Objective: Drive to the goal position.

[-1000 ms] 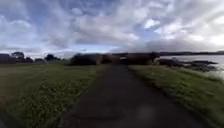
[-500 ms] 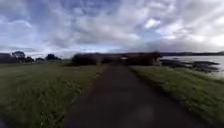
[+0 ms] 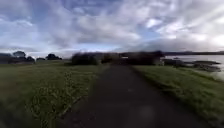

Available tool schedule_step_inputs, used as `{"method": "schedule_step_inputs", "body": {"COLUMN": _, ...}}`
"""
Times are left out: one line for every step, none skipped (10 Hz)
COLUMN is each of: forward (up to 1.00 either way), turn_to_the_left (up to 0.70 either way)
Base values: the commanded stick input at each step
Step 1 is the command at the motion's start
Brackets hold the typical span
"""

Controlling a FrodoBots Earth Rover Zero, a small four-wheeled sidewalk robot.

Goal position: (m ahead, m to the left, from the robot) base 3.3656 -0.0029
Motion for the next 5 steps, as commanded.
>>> {"method": "schedule_step_inputs", "body": {"forward": 0.7, "turn_to_the_left": 0.0}}
{"method": "schedule_step_inputs", "body": {"forward": 0.7, "turn_to_the_left": 0.0}}
{"method": "schedule_step_inputs", "body": {"forward": 0.7, "turn_to_the_left": 0.0}}
{"method": "schedule_step_inputs", "body": {"forward": 0.7, "turn_to_the_left": 0.0}}
{"method": "schedule_step_inputs", "body": {"forward": 0.7, "turn_to_the_left": 0.0}}
